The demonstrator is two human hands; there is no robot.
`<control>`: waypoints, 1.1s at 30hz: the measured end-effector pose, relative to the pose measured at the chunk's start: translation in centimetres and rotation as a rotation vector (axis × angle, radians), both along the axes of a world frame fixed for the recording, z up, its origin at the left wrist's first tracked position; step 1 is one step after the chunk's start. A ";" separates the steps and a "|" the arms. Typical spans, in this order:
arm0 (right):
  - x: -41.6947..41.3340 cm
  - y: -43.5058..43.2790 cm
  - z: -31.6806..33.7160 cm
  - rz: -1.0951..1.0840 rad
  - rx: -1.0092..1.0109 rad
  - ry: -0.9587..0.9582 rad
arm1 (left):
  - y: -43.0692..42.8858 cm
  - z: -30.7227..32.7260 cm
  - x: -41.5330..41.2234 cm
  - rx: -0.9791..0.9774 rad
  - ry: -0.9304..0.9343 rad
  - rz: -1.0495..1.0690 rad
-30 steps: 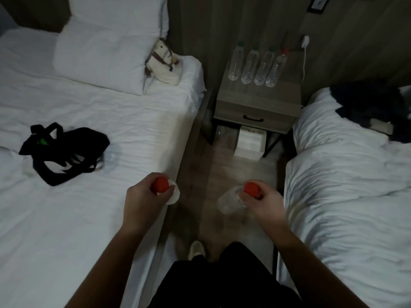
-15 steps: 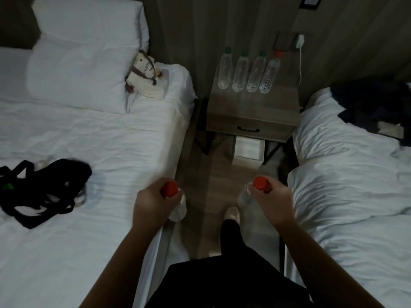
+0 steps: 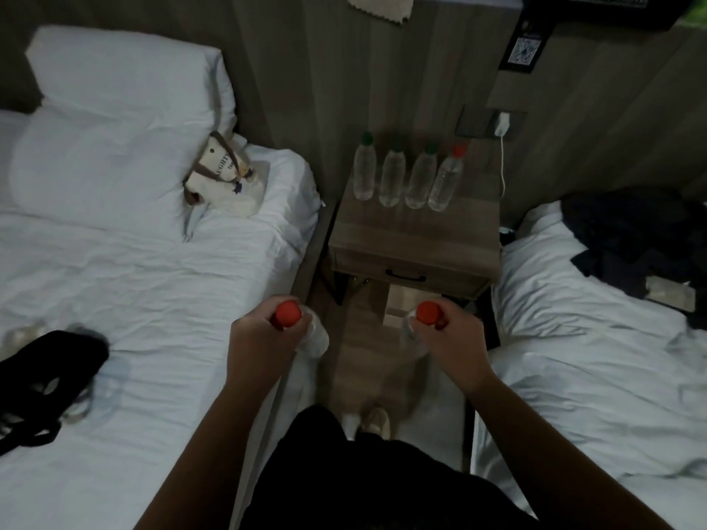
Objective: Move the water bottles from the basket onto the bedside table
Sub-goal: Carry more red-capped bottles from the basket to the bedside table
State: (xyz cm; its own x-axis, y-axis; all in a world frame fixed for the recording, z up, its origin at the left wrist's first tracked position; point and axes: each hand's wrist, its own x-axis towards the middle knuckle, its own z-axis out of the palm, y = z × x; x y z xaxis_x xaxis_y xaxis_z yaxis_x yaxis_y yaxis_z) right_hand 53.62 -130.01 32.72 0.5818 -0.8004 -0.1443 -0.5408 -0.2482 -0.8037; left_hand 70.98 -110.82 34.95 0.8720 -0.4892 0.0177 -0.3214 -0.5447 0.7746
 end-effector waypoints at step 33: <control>27.9 -21.0 -4.3 -0.117 0.026 0.413 | -30.0 -5.9 27.7 0.252 0.193 -0.503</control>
State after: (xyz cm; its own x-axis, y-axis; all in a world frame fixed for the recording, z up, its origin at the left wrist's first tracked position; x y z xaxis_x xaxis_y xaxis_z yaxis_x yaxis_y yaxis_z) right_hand 81.53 -151.01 28.41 0.3765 -0.8505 -0.3673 -0.8419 -0.1488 -0.5187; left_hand 98.67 -140.83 29.01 0.5075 -0.8120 -0.2882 -0.4540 -0.5363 0.7115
